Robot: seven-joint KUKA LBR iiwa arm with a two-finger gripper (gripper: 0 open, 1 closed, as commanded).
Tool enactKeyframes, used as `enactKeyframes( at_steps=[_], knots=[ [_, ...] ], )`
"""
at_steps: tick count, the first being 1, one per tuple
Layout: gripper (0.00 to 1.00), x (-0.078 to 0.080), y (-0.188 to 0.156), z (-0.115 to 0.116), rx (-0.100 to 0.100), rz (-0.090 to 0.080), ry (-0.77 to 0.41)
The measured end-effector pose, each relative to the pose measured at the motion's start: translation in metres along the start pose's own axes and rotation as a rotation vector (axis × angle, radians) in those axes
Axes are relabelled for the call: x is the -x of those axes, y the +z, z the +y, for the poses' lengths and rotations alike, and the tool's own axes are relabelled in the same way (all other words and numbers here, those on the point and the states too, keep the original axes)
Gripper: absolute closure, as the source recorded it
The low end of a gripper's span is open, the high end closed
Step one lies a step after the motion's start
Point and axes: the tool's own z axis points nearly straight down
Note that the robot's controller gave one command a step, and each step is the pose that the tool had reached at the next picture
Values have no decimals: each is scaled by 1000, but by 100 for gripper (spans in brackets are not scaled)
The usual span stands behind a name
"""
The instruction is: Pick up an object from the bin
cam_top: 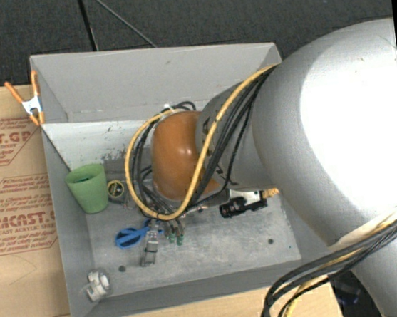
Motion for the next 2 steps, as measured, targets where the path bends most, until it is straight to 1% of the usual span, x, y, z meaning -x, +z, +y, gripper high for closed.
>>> enactKeyframes(
  at_steps=[1, 2],
  knots=[
    [100, 0, -4, 0, 2, -1, 2],
    [100, 0, -146, -4, 6, -8, 5]
  ],
)
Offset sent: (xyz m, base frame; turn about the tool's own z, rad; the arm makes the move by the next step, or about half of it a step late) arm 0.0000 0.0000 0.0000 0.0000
